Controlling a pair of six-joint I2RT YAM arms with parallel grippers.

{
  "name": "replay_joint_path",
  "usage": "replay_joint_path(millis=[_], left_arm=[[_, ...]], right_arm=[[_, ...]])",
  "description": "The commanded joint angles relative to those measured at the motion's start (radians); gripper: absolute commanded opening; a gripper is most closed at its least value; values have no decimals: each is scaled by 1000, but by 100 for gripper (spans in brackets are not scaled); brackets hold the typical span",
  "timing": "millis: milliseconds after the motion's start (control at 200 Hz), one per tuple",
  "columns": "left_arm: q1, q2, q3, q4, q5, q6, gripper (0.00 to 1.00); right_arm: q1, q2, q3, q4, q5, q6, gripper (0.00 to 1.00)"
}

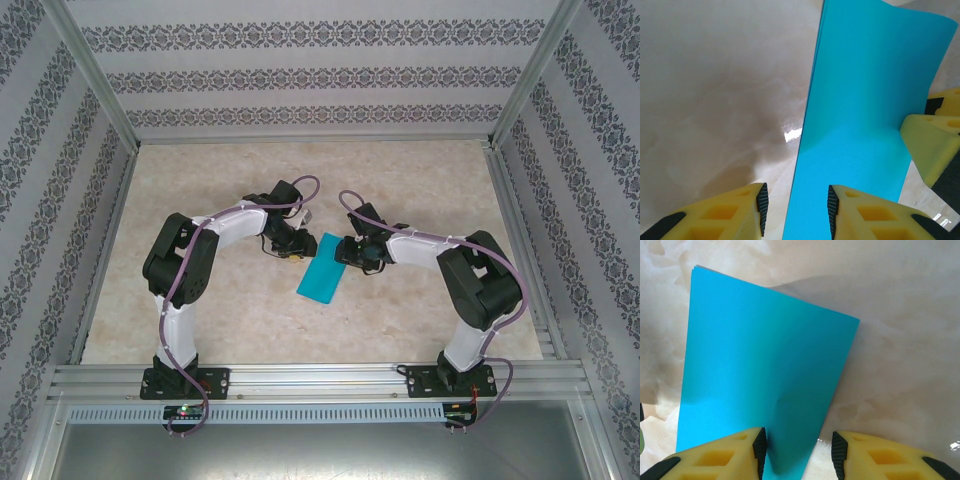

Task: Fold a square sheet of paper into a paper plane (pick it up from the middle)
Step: Hold the square sheet of paper at the center of the table.

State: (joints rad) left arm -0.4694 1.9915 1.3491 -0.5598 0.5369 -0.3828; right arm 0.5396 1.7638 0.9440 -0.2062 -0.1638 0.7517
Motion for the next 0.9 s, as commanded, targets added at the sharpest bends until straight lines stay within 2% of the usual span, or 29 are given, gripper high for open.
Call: replay_joint_path(millis=[0, 510, 894], left_arm=[[1, -8, -2, 11, 12, -9, 40], [-33, 5, 23, 16, 0, -29, 40], [-53, 32, 19, 93, 67, -61, 23]], right_arm=[[25, 93, -2, 100, 24, -16, 44], [25, 89, -14, 114, 26, 1, 44], [25, 89, -23, 119, 21, -2, 43]])
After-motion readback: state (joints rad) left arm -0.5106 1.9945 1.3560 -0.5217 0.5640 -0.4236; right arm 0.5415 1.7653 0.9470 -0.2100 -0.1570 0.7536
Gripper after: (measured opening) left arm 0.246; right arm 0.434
